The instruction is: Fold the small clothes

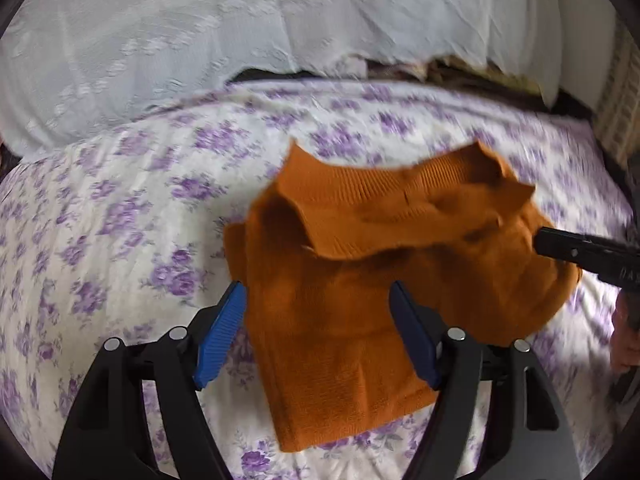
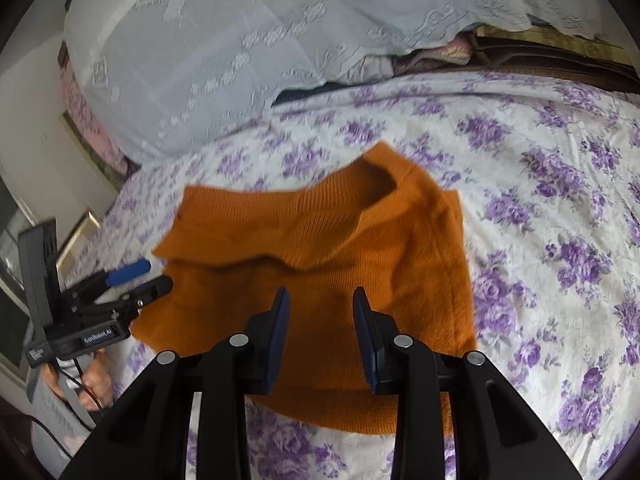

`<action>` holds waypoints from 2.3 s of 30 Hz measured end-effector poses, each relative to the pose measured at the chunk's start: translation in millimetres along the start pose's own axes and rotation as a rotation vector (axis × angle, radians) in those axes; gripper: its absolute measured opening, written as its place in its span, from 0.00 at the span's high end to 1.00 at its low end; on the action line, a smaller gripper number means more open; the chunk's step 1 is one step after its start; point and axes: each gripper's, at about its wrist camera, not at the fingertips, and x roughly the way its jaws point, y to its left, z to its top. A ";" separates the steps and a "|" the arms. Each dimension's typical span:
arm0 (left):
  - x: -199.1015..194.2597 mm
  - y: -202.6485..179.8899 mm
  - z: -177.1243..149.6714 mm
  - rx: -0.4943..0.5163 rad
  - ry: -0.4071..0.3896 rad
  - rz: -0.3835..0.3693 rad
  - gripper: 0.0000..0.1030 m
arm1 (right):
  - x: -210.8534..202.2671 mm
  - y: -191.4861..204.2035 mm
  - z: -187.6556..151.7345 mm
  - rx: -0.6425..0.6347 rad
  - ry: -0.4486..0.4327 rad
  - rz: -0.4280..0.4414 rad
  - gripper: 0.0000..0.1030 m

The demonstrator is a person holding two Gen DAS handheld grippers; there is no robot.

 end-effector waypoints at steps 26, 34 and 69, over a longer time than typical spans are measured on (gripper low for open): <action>89.8 50.6 27.9 -0.412 0.110 0.162 0.09 | 45.9 -75.4 37.1 0.302 -0.131 -0.119 0.99; 30.9 53.8 14.6 -0.407 -0.003 0.091 0.11 | 0.5 -55.4 24.2 0.278 -0.192 -0.042 0.93; -33.7 -5.0 -8.0 -0.250 -0.024 0.088 0.05 | -59.8 -56.6 -47.7 0.330 -0.171 -0.087 0.52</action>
